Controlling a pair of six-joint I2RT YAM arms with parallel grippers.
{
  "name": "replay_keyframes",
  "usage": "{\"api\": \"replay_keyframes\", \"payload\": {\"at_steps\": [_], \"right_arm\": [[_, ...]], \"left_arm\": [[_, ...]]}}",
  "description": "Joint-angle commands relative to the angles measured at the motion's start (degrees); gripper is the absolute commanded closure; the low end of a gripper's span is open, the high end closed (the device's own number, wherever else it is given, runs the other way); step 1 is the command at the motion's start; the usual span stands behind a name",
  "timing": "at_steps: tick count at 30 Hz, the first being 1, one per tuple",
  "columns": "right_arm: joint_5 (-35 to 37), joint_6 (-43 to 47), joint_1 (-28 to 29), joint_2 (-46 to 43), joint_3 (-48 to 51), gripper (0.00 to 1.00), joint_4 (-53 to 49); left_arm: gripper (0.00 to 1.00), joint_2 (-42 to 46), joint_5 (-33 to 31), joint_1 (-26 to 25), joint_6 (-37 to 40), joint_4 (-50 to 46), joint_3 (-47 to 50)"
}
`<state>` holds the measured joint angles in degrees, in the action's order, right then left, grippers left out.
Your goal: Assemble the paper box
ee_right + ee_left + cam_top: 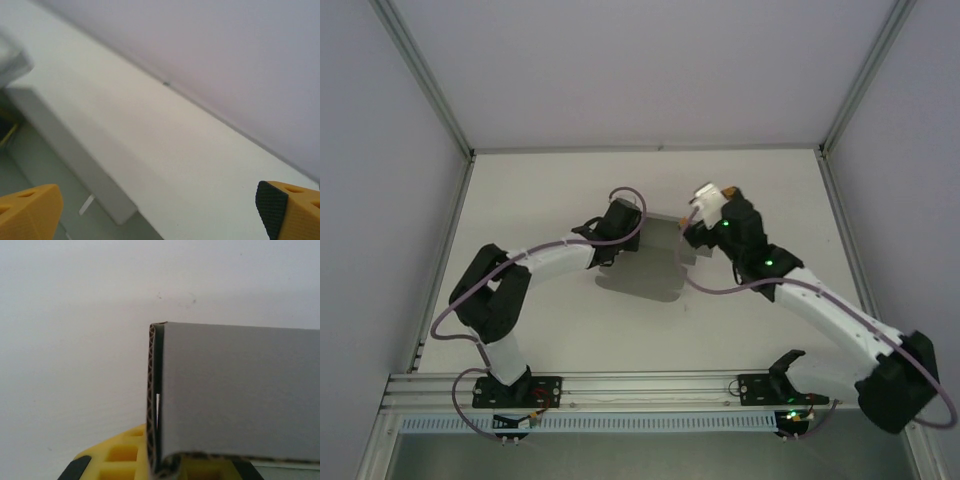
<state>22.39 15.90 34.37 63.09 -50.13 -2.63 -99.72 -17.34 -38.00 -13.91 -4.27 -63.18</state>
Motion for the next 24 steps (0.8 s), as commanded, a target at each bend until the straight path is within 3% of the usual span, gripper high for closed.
{"api": "replay_keyframes", "payload": {"at_steps": [1, 5, 8, 13, 18, 24], "right_arm": [[0.9, -14.7, -3.8, 0.2, -2.9, 0.0, -5.3], [-0.4, -21.6, -9.1, 6.5, -9.0, 0.0, -16.0], [-5.4, -19.6, -9.4, 10.6, -11.5, 0.0, -18.4], [-13.9, -19.3, -9.4, 14.1, -11.1, 0.0, -17.0], [-17.9, -22.1, -9.0, 15.5, -8.3, 0.0, -13.6], [-16.3, -23.9, -5.5, 19.4, -8.0, 0.0, -10.1]], "left_arm": [[1.0, 3.6, -1.5, -0.3, 0.4, 1.0, 1.9], [1.0, 6.3, -1.3, -0.3, 1.1, 0.1, 3.1], [1.0, 7.7, -1.1, -0.3, 0.5, -1.6, 3.0], [1.0, 8.0, -2.3, -0.3, -0.9, -5.1, 1.1], [1.0, 8.0, -0.5, -0.3, -1.8, -6.6, -0.1], [1.0, 6.3, 0.3, -0.3, -4.0, -8.0, -1.9]]}}
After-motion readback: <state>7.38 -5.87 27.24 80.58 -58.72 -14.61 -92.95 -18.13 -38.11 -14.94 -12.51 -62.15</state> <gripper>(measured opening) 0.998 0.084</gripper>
